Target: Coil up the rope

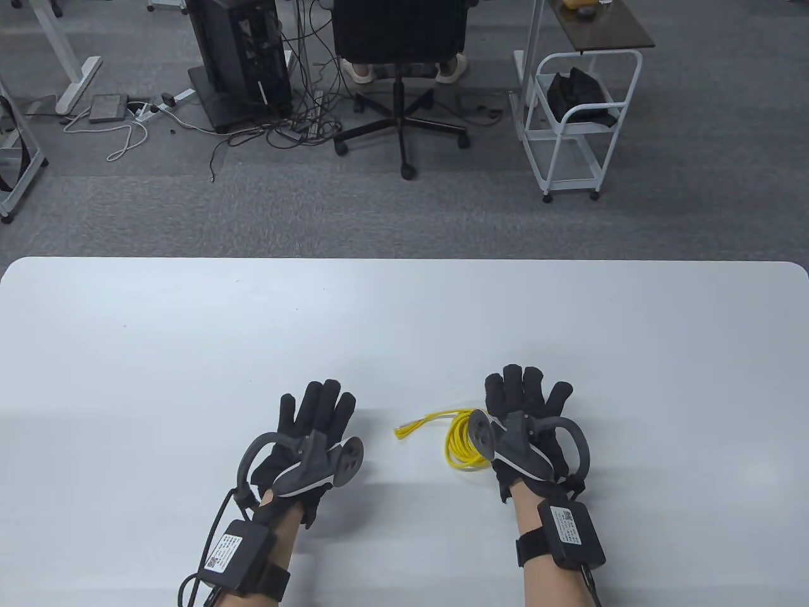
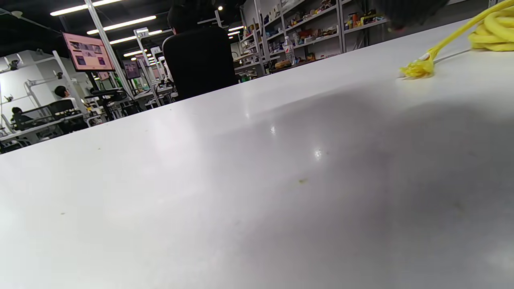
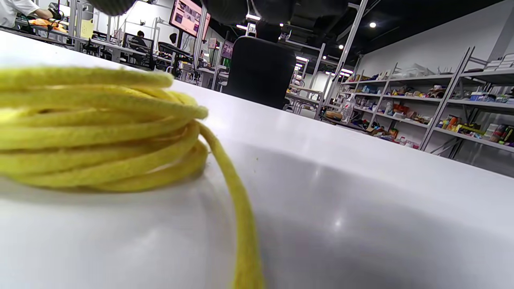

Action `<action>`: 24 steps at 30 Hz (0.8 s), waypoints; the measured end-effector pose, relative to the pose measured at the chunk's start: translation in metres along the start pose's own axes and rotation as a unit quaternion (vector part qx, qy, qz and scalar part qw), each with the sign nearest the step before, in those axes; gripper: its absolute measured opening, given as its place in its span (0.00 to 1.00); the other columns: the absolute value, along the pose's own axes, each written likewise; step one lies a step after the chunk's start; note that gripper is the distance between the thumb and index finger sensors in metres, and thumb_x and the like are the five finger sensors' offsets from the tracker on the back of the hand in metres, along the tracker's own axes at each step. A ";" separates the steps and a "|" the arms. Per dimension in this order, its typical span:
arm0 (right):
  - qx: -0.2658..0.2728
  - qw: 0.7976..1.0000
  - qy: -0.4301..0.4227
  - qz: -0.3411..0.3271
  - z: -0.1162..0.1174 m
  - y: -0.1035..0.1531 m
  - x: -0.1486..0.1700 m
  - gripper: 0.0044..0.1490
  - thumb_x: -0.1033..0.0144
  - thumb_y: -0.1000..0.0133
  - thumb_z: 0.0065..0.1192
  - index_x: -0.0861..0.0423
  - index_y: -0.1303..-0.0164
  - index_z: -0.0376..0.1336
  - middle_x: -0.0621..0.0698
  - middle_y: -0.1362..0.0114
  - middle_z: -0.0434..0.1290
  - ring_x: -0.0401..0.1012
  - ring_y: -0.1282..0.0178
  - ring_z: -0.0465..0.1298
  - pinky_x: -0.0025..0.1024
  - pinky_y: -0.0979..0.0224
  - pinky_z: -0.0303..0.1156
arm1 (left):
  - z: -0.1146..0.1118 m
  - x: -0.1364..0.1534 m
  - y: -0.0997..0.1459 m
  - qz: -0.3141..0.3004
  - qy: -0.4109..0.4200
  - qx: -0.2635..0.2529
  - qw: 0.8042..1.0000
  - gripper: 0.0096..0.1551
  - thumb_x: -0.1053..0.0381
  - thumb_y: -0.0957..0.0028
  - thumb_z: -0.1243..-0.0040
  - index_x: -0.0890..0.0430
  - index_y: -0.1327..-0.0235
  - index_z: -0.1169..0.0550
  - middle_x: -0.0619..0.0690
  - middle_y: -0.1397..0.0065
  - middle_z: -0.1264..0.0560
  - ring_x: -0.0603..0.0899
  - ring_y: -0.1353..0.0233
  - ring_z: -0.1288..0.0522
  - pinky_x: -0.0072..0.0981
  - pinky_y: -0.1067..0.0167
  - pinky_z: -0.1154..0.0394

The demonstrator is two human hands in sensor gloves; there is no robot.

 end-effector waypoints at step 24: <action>-0.044 0.994 0.098 0.032 0.020 -0.008 -0.025 0.26 0.55 0.36 0.59 0.57 0.33 0.64 0.61 0.31 0.74 0.59 0.36 0.75 0.67 0.27 0.61 | 0.001 -0.006 0.001 -0.007 -0.015 0.018 1.000 0.50 0.27 0.43 0.64 0.48 0.13 0.58 0.56 0.09 0.65 0.65 0.11 0.60 0.66 0.23 0.57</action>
Point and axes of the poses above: the tracker on the back of each hand, its own x axis roughly to the little-finger side, its own y axis roughly from the fingertips to the wrist, z = x × y, the point moved 1 cm from there along -y, roughly from the wrist to the fingertips
